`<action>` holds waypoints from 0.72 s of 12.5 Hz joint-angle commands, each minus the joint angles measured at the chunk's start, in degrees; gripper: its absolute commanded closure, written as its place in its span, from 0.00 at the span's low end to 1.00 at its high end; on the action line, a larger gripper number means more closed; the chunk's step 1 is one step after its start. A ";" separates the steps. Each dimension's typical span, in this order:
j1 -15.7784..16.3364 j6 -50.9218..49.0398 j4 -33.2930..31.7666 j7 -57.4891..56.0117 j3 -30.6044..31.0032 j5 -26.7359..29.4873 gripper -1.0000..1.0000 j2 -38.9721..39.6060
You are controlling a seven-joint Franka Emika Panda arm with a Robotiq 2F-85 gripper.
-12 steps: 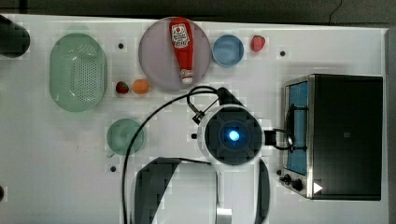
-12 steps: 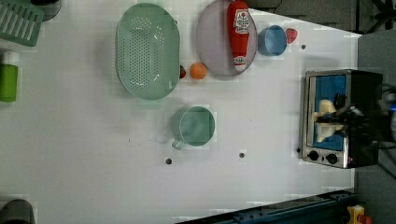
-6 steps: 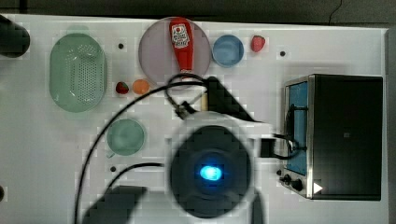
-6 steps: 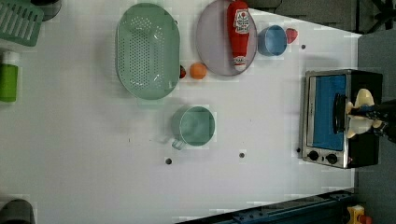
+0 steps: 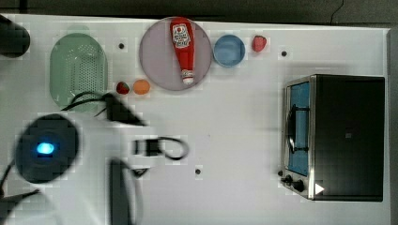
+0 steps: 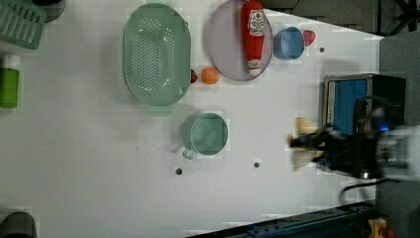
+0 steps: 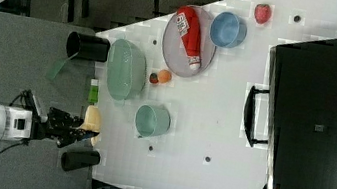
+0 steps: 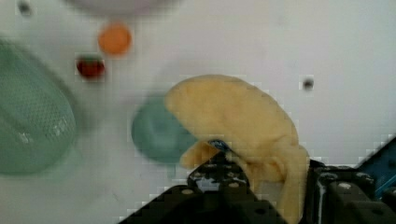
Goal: Pick Banana and place it in mug.
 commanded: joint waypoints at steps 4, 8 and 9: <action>0.39 13.56 -6.03 18.69 7.58 2.56 0.66 4.16; 0.38 26.13 -10.84 21.83 8.25 2.31 0.66 11.71; 0.34 28.42 -11.09 21.83 8.06 1.97 0.66 13.92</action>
